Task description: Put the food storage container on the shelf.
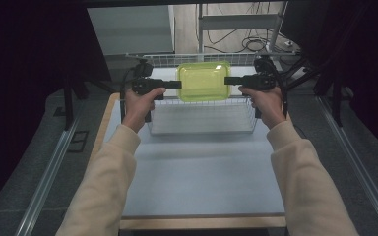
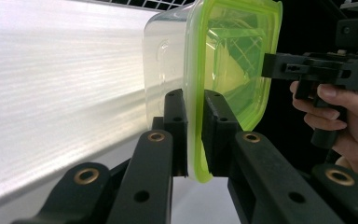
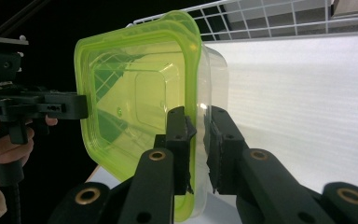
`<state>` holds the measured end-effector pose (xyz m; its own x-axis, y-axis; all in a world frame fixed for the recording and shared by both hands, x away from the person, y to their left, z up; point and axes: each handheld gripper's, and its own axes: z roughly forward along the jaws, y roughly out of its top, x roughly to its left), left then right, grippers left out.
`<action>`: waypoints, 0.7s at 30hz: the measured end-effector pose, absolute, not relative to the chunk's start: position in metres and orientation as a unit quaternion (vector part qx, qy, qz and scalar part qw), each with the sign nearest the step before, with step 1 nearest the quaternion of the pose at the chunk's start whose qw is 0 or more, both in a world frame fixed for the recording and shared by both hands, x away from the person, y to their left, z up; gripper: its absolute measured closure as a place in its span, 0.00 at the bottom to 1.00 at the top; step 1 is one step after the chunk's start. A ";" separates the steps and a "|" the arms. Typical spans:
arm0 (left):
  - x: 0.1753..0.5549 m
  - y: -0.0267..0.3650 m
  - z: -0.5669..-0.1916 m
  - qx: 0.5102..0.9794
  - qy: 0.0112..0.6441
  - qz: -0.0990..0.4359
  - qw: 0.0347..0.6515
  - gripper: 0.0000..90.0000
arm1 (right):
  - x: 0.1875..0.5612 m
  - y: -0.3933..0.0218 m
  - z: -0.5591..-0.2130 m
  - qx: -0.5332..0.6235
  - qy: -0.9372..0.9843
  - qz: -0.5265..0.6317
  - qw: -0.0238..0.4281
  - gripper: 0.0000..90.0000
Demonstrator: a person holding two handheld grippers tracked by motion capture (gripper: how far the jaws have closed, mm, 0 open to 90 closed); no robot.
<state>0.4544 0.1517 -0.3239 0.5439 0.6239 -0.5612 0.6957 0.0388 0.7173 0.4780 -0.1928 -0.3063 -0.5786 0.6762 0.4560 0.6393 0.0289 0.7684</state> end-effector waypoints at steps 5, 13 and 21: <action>0.463 0.151 -0.320 0.692 0.480 -0.028 0.538 0.91 | 0.486 -0.192 -0.306 0.465 0.713 0.525 0.017 0.89; 0.474 0.149 -0.322 0.690 0.486 -0.029 0.536 0.91 | 0.497 -0.192 -0.308 0.471 0.709 0.525 0.018 0.88; 0.482 0.147 -0.323 0.688 0.492 -0.027 0.533 0.90 | 0.505 -0.193 -0.311 0.479 0.703 0.525 0.013 0.88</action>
<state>0.4823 0.1465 -0.3230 0.5137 0.6488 -0.5614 0.7061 0.0520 0.7062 0.5051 -0.1933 -0.3113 -0.5406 0.6879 0.4842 0.6598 -0.0104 0.7514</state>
